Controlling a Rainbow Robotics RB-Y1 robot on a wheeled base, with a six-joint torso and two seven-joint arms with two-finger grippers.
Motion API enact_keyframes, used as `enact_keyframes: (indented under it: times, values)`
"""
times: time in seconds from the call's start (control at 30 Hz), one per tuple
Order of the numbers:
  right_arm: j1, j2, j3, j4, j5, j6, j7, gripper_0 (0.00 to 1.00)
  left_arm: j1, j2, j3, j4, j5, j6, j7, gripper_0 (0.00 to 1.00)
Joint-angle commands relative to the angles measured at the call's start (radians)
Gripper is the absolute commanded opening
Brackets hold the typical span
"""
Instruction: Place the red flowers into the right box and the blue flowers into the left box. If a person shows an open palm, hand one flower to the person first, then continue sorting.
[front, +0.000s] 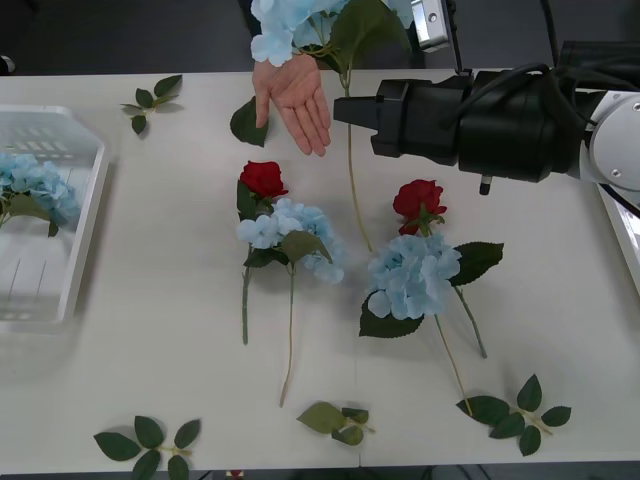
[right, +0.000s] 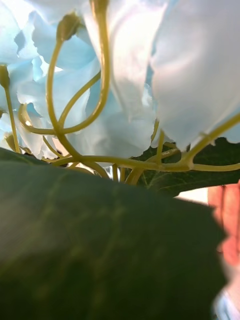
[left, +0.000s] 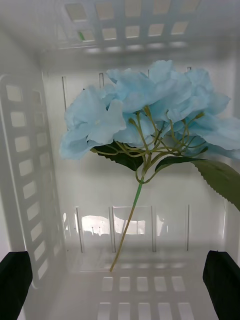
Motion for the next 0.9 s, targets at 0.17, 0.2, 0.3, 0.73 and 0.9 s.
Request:
enact_keyframes:
  times: [0.17,0.2,0.3,0.73,0.9]
  values:
    - [-0.036,0.236,-0.335,0.116,0.237,0.352,0.006,0.00,0.008,0.043,0.033,0.000,0.008,-0.012,-0.001,1.00]
    - [-0.036,0.266,-0.357,0.116,0.294,0.377,0.003,0.00,0.009,0.043,0.033,0.000,0.010,-0.012,-0.002,1.00]
    - [-0.036,0.383,-0.406,0.101,0.509,0.430,-0.011,0.00,0.009,0.043,0.031,0.000,0.015,-0.012,-0.004,1.00]
    - [-0.040,0.625,-0.381,-0.168,1.130,0.595,-0.253,0.00,0.009,0.043,0.033,0.000,0.024,-0.011,-0.011,1.00]
    - [-0.047,0.682,-0.357,-0.229,1.325,0.590,-0.330,0.00,0.009,0.044,0.031,0.000,0.022,-0.012,-0.013,1.00]
